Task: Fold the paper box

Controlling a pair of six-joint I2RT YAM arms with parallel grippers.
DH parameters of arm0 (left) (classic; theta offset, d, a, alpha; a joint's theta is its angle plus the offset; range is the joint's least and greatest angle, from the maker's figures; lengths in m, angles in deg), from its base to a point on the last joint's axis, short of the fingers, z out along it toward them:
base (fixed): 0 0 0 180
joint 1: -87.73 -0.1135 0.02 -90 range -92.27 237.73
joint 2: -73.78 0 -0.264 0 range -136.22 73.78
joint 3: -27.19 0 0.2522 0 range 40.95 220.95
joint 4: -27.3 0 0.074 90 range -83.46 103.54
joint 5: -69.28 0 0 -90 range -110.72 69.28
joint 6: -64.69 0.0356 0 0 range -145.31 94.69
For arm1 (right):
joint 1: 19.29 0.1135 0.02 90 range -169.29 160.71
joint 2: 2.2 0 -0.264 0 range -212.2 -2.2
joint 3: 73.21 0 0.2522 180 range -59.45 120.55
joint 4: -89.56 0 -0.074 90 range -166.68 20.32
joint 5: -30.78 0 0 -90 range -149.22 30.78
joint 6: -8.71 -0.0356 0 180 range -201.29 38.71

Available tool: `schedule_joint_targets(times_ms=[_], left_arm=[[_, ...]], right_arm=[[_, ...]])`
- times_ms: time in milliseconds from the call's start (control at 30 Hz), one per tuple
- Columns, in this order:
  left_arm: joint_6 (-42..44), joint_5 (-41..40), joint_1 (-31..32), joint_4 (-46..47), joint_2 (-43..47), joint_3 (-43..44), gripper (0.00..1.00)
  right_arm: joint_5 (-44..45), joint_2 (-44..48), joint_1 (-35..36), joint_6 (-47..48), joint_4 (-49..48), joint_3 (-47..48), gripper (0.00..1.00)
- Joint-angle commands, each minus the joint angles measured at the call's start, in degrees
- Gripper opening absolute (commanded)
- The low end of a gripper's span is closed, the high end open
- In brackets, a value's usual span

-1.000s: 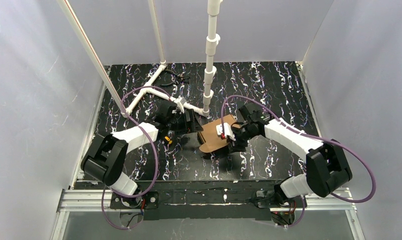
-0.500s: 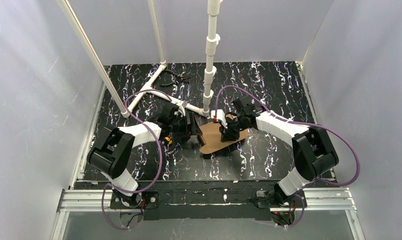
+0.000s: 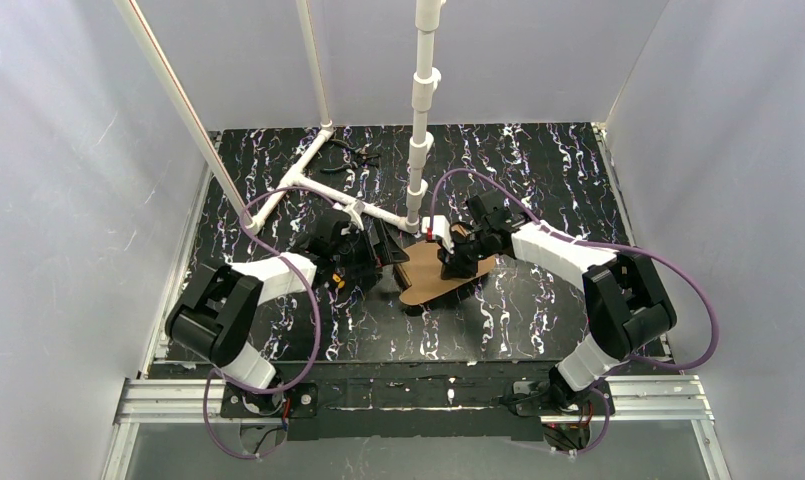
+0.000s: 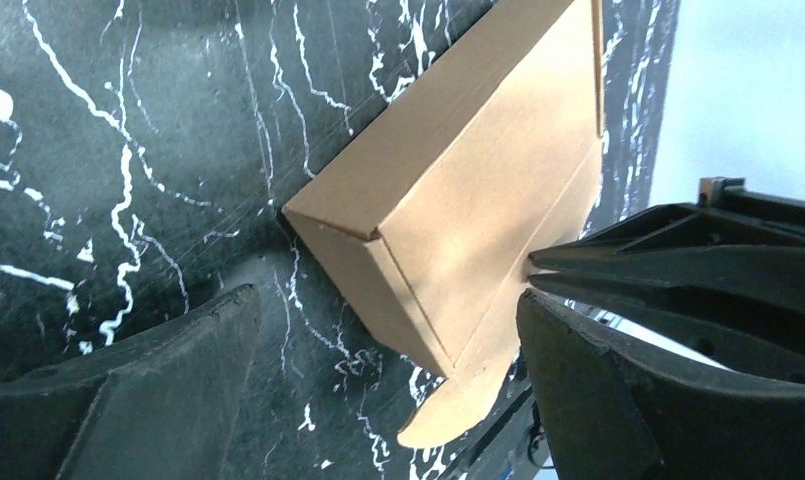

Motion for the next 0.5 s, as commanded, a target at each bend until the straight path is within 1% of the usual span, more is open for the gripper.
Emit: schedule_joint_targets(times_ms=[0,133,267,467], left_arm=[[-4.3,3.5,-1.3,6.9,-2.3,-0.9,0.98],[-4.4,4.1,-1.4,8.7,-4.4,-0.1,0.98],[-2.2,4.8,-1.4,8.8,-7.3,1.3,0.98],[1.7,10.3,-1.4,11.1,-10.3,3.1,0.98]], right_arm=[[3.6,-2.1,-1.5,0.6,2.4,-1.5,0.22],[3.6,-1.5,-2.4,2.2,3.6,-2.8,0.21],[3.2,-1.3,-2.9,2.6,4.0,-2.9,0.21],[2.5,-1.1,-3.0,2.5,4.0,-2.6,0.21]])
